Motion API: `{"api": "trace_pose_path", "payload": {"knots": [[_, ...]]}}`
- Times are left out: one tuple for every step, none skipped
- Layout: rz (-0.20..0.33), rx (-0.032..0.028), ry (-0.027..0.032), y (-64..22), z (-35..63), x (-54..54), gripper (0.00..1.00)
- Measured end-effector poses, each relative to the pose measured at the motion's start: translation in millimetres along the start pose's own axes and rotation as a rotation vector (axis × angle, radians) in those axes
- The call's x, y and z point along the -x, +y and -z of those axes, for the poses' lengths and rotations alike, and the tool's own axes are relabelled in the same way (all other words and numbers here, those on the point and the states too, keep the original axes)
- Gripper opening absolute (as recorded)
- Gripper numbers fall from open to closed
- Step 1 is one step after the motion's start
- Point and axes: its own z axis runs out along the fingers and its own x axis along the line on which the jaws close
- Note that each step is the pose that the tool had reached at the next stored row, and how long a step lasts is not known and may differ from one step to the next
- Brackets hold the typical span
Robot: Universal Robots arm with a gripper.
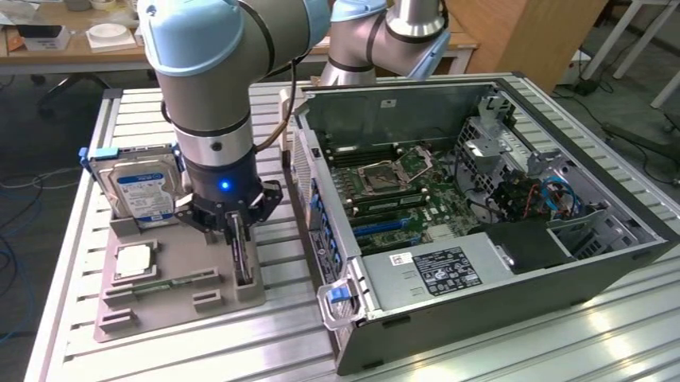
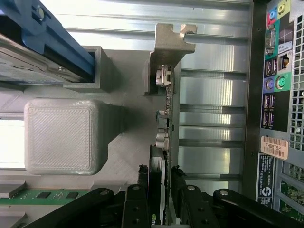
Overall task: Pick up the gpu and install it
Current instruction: 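Pick up the gpu and move the gpu toward the slot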
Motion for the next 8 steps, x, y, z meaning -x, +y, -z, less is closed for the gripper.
{"api": "trace_pose_path", "payload": {"knots": [[0.0,0.0,0.0,0.0,0.0,0.0,0.33],[0.0,0.0,0.0,0.0,0.0,0.0,0.33],[0.0,0.0,0.0,0.0,0.0,0.0,0.33],[0.0,0.0001,-0.0002,0.1,-0.1,-0.4,0.33],[0.0,0.0001,-0.0002,0.1,-0.1,-0.8,0.33],[0.0,0.0001,-0.0001,0.1,-0.1,-1.0,0.33],[0.0,0.0001,-0.0002,0.0,-0.1,-1.0,0.33],[0.0,0.0,0.0,0.0,0.0,-1.0,0.33]]}}
